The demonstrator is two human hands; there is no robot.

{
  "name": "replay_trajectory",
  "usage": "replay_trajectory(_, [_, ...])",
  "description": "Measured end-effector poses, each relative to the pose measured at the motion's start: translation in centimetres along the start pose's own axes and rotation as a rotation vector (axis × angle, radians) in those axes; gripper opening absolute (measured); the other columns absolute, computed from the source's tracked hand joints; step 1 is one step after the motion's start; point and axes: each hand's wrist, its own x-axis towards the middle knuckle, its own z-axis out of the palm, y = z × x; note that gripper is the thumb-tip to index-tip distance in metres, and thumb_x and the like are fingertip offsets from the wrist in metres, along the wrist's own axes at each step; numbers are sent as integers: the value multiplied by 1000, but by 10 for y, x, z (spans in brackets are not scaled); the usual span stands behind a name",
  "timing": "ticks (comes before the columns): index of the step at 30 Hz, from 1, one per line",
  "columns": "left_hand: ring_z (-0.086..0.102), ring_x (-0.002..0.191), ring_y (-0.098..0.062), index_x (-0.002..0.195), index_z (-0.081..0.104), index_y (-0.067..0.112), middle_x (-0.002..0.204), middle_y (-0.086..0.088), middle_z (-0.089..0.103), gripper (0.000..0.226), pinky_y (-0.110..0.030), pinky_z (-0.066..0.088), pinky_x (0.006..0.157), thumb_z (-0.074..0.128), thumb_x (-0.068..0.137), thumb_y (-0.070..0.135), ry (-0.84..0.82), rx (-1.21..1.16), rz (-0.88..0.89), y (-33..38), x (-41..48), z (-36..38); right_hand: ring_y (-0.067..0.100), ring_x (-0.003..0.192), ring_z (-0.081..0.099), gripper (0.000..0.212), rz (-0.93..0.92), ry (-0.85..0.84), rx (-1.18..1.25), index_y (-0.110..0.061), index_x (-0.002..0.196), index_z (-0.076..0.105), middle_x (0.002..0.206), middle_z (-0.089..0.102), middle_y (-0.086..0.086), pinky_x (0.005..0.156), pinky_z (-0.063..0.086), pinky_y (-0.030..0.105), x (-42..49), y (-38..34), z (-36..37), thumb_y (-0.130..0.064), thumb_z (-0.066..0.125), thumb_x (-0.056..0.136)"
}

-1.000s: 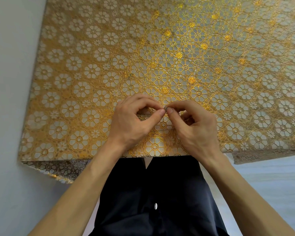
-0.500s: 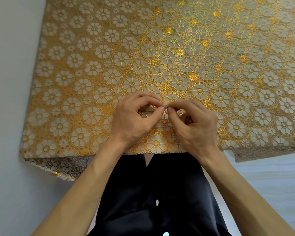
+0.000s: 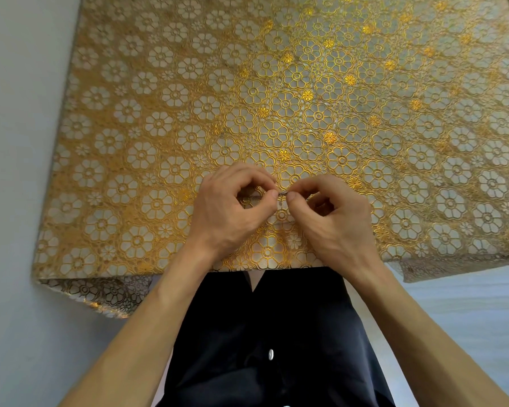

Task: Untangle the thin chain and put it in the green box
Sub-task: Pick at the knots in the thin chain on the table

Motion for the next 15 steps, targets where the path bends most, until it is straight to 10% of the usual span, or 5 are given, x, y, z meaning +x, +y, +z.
replay_trajectory(15, [64, 102, -9, 82, 67, 33, 97, 18, 71, 7, -49, 46, 91, 64, 82, 40, -14, 38, 5, 3, -1, -2, 4, 57, 52, 9, 121, -162, 68, -22, 85, 68, 65, 60, -16, 58, 38, 14, 4, 0, -9, -21, 66, 94])
